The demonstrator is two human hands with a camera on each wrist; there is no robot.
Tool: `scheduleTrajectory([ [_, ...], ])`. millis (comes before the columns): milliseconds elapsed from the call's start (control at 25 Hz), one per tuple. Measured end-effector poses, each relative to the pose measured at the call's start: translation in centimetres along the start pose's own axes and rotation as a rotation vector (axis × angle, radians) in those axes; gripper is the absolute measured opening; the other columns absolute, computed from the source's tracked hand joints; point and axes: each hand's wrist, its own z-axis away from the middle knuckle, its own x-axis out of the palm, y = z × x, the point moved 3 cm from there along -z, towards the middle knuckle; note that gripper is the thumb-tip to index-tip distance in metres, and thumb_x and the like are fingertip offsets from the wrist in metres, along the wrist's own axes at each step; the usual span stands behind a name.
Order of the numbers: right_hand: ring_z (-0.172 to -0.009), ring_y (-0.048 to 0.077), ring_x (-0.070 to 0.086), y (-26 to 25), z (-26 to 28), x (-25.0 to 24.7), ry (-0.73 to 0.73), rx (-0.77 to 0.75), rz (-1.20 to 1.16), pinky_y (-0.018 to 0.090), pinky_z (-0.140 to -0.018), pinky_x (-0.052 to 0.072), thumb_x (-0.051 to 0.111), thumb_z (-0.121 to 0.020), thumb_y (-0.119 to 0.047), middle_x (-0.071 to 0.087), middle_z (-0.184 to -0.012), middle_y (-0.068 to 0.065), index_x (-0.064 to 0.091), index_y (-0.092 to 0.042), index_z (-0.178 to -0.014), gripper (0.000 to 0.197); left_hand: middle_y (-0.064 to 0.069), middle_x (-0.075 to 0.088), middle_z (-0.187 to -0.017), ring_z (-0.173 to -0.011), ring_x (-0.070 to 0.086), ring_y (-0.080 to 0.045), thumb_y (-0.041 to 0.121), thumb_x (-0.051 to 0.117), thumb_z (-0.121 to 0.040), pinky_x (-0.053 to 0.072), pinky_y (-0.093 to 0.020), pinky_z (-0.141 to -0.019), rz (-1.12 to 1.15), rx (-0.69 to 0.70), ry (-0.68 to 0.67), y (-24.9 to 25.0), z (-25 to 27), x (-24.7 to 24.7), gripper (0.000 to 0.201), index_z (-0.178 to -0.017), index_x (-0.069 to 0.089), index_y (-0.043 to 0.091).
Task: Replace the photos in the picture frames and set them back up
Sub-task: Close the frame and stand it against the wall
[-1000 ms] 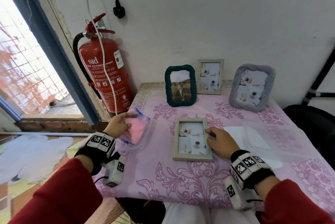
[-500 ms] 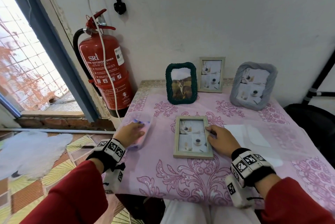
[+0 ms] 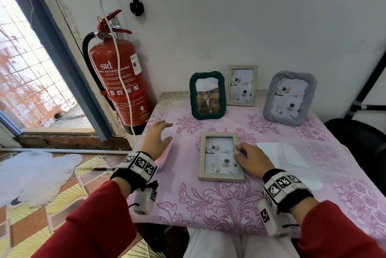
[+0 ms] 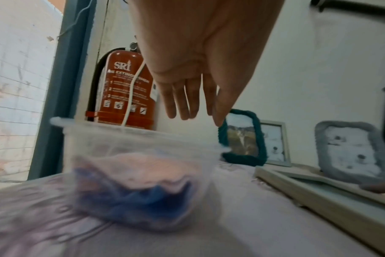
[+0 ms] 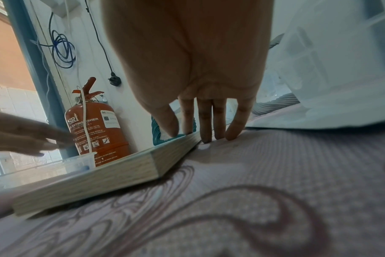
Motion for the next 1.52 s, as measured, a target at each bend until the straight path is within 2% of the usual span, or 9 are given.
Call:
scheduleTrajectory([
  [200,-0.119,0.024,0.053,0.0,-0.3,0.2,-0.028,0.01,0.032,0.042,-0.101,0.042,0.064,-0.085,-0.029,0.057,-0.13,0.004,0.052,-0.013,-0.124,0.044,-0.011,0.055,-0.124,-0.109,0.055,-0.024,0.014,0.065,-0.086,0.042,-0.026,-0.091,0.229,-0.02,-0.057,4.6,-0.2,2.5,0.04,-0.124,0.056,0.009],
  [400,-0.119,0.024,0.052,-0.1,-0.4,0.1,-0.025,0.015,0.062,0.04,-0.099,0.044,0.065,-0.083,-0.03,0.059,-0.128,0.004,0.052,-0.014,-0.124,0.046,-0.019,0.054,-0.117,-0.098,0.057,-0.03,0.019,0.064,-0.086,0.051,-0.041,-0.087,0.369,-0.332,-0.365,5.5,0.7,7.5,0.053,-0.133,0.041,0.006],
  [480,-0.119,0.024,0.053,-0.2,-0.4,0.1,-0.019,0.018,0.076,0.039,-0.099,0.045,0.065,-0.083,-0.031,0.059,-0.128,0.004,0.052,-0.014,-0.125,0.047,-0.021,0.056,-0.119,-0.102,0.059,-0.033,0.018,0.067,-0.084,0.054,-0.042,-0.086,0.372,-0.368,-0.398,5.4,1.1,8.7,0.058,-0.134,0.04,0.005],
  [680,-0.116,0.024,0.053,-0.4,-0.5,-0.1,-0.02,0.034,0.082,0.037,-0.097,0.045,0.066,-0.081,-0.028,0.058,-0.125,0.005,0.049,-0.015,-0.127,0.051,-0.022,0.059,-0.119,-0.104,0.061,-0.033,0.001,0.074,-0.075,0.054,-0.044,-0.084,0.473,-0.452,-0.412,4.7,1.0,9.3,0.077,-0.139,0.031,0.0],
  [760,-0.109,0.024,0.055,-0.4,-0.5,-0.3,-0.019,0.047,-0.007,0.031,-0.094,0.046,0.069,-0.079,-0.02,0.059,-0.12,0.008,0.047,-0.012,-0.13,0.056,-0.022,0.061,-0.116,-0.096,0.061,-0.027,-0.002,0.074,-0.073,0.053,-0.043,-0.086,0.54,-0.436,-0.417,4.6,1.0,9.3,0.074,-0.136,0.036,-0.002],
  [920,-0.082,0.017,0.054,-0.3,-0.3,-1.1,0.006,0.063,-0.112,0.022,-0.075,0.041,0.068,-0.074,-0.007,0.056,-0.085,-0.005,0.045,-0.01,-0.133,0.063,-0.005,0.054,-0.089,-0.083,0.054,-0.017,-0.001,0.079,-0.067,0.051,-0.034,-0.085,0.635,-0.344,-0.392,5.2,1.2,9.1,0.081,-0.135,0.036,0.005],
  [1160,-0.086,0.02,0.055,-1.6,-0.6,-2.8,0.166,-0.005,-0.202,0.027,-0.076,0.044,0.068,-0.071,-0.008,0.055,-0.106,0.01,0.036,-0.02,-0.14,0.077,-0.009,0.056,-0.096,-0.082,0.059,-0.017,-0.002,0.071,-0.076,0.056,-0.028,-0.071,0.88,-0.247,-0.35,6.6,0.5,7.6,0.071,-0.127,0.028,0.021],
  [1320,-0.078,0.019,0.058,-3.2,-0.9,-3.7,0.263,-0.055,-0.252,0.028,-0.073,0.048,0.067,-0.071,-0.007,0.057,-0.102,0.009,0.038,-0.026,-0.139,0.077,-0.012,0.069,-0.098,-0.083,0.066,-0.023,0.001,0.065,-0.082,0.056,-0.043,-0.077,1.085,-0.267,-0.289,7.4,-0.1,6.5,0.059,-0.122,0.032,0.03],
  [1520,-0.071,0.02,0.061,-5.6,-1.6,-4.4,0.28,-0.116,-0.318,0.04,-0.072,0.054,0.067,-0.073,-0.007,0.058,-0.1,0.003,0.039,-0.033,-0.137,0.074,-0.007,0.074,-0.089,-0.071,0.069,-0.017,0.019,0.06,-0.089,0.057,-0.03,-0.06,1.201,-0.2,-0.151,7.4,-1.6,4.4,0.038,-0.117,0.038,0.031],
])
